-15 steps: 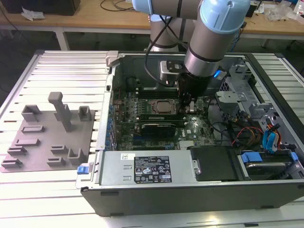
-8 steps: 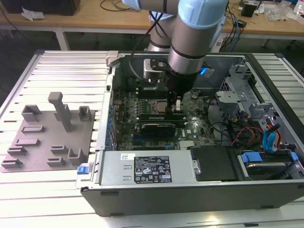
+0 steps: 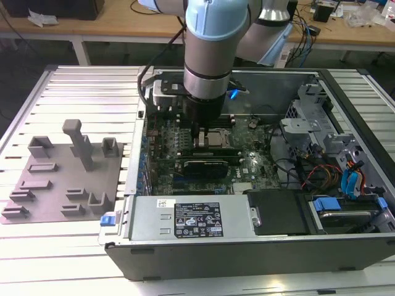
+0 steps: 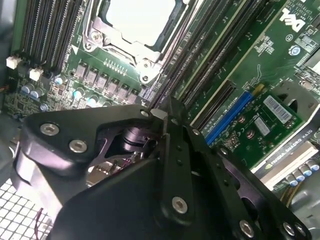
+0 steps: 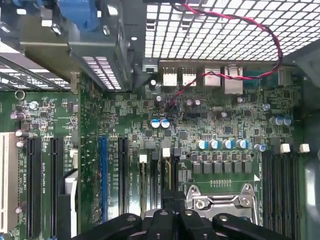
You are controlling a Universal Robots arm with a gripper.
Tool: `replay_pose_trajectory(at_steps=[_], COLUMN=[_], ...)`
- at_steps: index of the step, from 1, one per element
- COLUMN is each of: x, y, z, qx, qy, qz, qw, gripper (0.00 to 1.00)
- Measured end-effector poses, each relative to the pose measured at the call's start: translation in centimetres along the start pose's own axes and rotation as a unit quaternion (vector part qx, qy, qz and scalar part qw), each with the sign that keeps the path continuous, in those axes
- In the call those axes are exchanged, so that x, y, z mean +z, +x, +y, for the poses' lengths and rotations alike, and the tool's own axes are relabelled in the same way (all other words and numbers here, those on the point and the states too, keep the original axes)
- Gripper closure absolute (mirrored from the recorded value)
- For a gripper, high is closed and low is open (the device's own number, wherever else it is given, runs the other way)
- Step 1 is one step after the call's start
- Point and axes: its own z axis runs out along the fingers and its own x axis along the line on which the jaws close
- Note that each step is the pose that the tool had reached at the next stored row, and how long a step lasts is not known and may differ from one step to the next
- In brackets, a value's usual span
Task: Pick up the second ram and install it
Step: 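Press down the second ram until it locks into place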
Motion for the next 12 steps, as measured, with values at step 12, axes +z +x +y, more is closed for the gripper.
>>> replay_pose_trajectory(at_steps=[12], x=[-5.77], y=[-0.45], z=[0.23], qx=[0.000], qy=[0.0002], qz=[-0.0008], qw=[1.0000], gripper=[0.92])
